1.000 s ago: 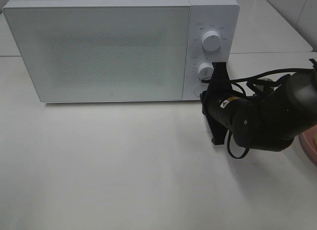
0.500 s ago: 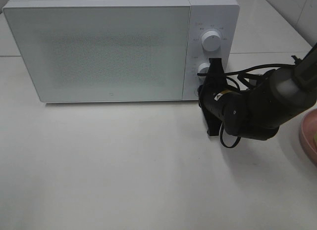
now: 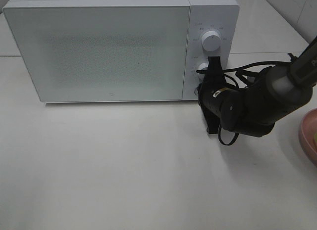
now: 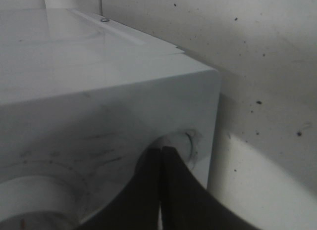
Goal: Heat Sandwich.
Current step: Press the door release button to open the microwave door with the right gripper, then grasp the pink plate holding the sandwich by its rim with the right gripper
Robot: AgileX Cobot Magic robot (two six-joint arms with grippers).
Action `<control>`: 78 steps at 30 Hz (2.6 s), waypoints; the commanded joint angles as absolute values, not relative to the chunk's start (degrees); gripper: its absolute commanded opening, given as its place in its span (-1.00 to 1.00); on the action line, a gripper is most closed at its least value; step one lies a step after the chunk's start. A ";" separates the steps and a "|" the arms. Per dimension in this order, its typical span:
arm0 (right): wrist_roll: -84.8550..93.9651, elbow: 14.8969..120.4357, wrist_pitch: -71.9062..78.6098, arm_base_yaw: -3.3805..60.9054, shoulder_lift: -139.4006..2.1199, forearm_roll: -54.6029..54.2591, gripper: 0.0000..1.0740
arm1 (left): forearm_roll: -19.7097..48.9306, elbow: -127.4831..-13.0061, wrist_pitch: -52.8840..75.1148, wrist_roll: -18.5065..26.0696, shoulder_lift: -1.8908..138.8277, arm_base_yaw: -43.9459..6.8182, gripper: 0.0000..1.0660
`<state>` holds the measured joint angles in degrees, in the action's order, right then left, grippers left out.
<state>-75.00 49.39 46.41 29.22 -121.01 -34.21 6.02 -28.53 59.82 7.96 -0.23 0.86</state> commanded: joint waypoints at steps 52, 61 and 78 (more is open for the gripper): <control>-72.25 52.14 38.27 27.96 -119.06 -29.22 -0.93 | 6.47 -28.48 59.07 7.56 -1.72 1.03 0.90; -67.04 47.61 31.34 27.96 -112.19 -28.13 -0.91 | 6.47 -28.48 59.07 7.56 -1.72 1.03 0.90; -35.24 42.91 5.44 27.96 -95.80 -28.48 -0.88 | 6.47 -28.48 59.07 7.56 -1.72 1.03 0.90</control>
<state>-40.57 43.03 8.77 27.90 -97.35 -28.76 6.02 -28.53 59.82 7.96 -0.23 0.86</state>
